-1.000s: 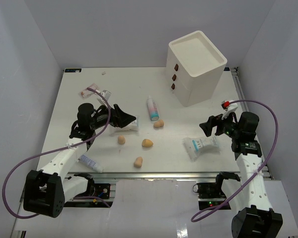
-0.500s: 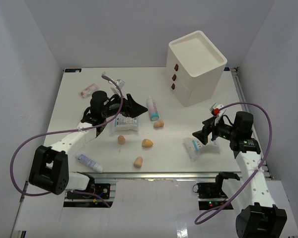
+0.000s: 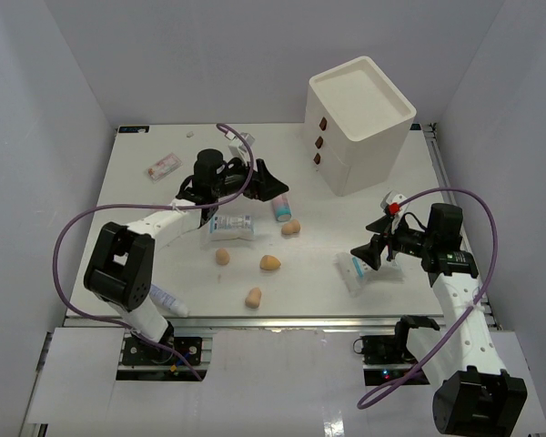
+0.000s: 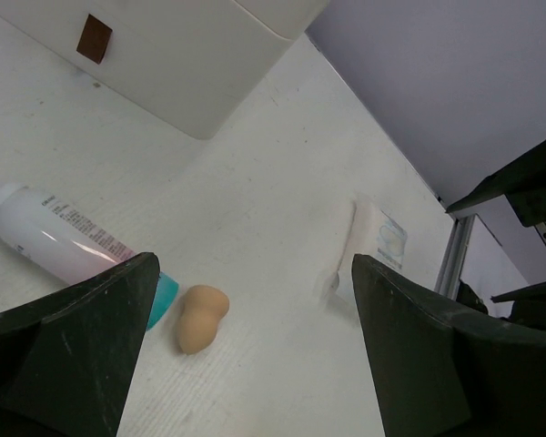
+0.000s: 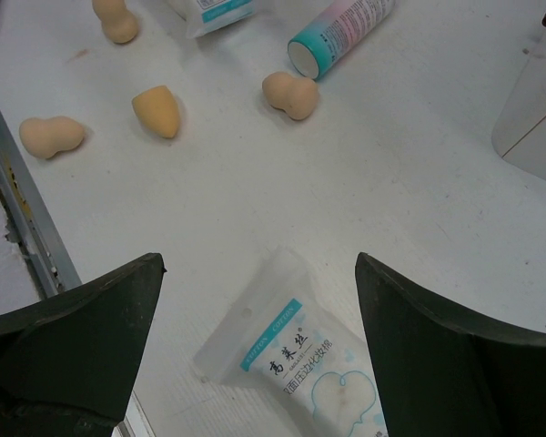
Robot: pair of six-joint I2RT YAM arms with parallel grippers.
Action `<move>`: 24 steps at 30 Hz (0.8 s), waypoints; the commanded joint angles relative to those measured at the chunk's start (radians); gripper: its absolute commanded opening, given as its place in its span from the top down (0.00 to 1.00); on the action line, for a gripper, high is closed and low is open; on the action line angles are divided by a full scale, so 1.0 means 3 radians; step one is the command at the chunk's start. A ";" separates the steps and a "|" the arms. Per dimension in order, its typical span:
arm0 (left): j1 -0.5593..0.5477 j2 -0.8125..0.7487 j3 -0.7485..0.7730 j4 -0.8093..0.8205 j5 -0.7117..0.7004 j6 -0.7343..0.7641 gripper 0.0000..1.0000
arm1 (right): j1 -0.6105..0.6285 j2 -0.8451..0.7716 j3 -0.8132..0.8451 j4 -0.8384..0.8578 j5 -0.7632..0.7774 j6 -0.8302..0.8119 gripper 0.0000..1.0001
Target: Organize the makeup
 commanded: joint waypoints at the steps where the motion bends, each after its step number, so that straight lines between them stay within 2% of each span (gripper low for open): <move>1: -0.0018 0.0127 0.0284 0.0310 -0.0084 0.0233 0.02 | 0.0019 0.0011 0.0176 -0.0033 -0.0221 -0.0094 0.07; 11: -0.0062 0.1114 0.1274 0.0414 0.0101 0.0333 0.02 | 0.0019 -0.0005 0.0181 -0.0020 -0.0230 -0.0071 0.06; 17: -0.0180 0.1544 0.1914 0.0488 -0.0150 0.0553 0.02 | 0.0050 0.0000 0.0173 -0.0013 -0.0223 -0.0063 0.06; 24: -0.0197 0.2115 0.2468 0.0772 -0.0316 0.0627 0.11 | 0.0096 0.0021 0.0173 0.0003 -0.0207 -0.0063 0.06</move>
